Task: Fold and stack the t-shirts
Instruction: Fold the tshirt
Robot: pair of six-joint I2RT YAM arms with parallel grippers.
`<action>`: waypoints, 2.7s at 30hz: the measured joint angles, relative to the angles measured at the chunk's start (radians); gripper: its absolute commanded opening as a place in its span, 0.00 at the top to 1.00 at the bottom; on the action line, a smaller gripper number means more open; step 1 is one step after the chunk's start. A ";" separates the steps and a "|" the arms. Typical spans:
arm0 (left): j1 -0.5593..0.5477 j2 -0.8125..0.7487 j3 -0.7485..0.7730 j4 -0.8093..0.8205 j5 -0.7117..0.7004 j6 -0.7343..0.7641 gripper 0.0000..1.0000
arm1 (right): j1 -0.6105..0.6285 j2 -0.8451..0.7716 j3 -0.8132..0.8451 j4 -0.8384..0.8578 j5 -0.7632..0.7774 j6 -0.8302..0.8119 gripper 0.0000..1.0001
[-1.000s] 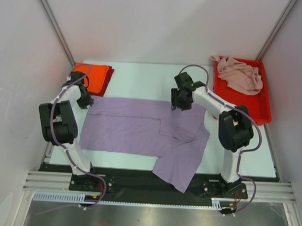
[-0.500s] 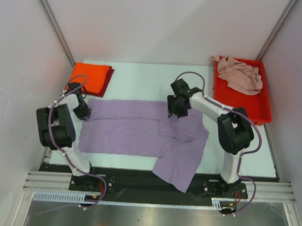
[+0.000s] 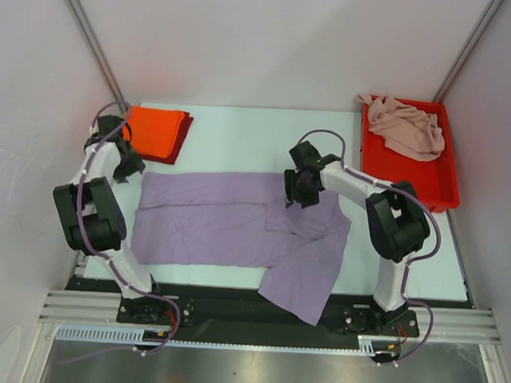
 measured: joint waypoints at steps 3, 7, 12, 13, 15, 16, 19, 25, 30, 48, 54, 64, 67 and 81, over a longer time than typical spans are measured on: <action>0.000 0.042 0.098 -0.003 0.014 0.000 0.46 | 0.000 0.000 0.000 0.002 0.000 0.000 0.42; 0.000 0.136 0.187 -0.011 0.028 -0.003 0.49 | -0.003 0.000 0.000 0.004 0.000 0.000 0.43; 0.000 0.215 0.193 -0.055 0.031 -0.003 0.50 | -0.013 0.000 0.000 0.005 0.000 0.000 0.42; 0.000 0.227 0.193 -0.064 0.031 -0.003 0.50 | -0.015 0.000 0.000 0.005 0.000 0.000 0.42; 0.000 0.244 0.193 -0.074 0.037 -0.003 0.50 | -0.022 0.000 0.000 0.007 -0.001 -0.001 0.42; 0.000 0.248 0.193 -0.073 0.047 -0.003 0.51 | -0.026 0.000 0.000 0.007 -0.003 -0.002 0.43; 0.000 0.250 0.193 -0.060 0.072 -0.003 0.52 | -0.037 0.000 0.000 0.009 -0.008 -0.002 0.42; 0.000 0.262 0.193 -0.026 0.103 -0.004 0.55 | -0.047 0.000 0.000 0.010 -0.014 -0.008 0.42; 0.000 0.278 0.193 -0.009 0.127 -0.011 0.62 | -0.047 0.000 0.000 0.009 -0.019 -0.014 0.42; 0.000 0.250 0.122 0.144 0.181 -0.002 0.84 | -0.069 0.041 -0.026 0.016 -0.026 -0.006 0.52; 0.000 0.215 0.087 0.217 0.182 -0.002 0.82 | -0.109 0.040 -0.040 0.034 -0.087 0.045 0.52; 0.000 0.214 0.068 0.268 0.162 0.000 0.92 | -0.130 0.042 -0.041 0.034 -0.113 0.074 0.52; 0.000 0.214 0.066 0.267 0.146 0.006 0.66 | -0.132 0.042 -0.041 0.034 -0.119 0.074 0.52; 0.000 0.127 -0.046 0.304 0.100 0.000 0.56 | -0.134 0.042 -0.041 0.034 -0.123 0.074 0.51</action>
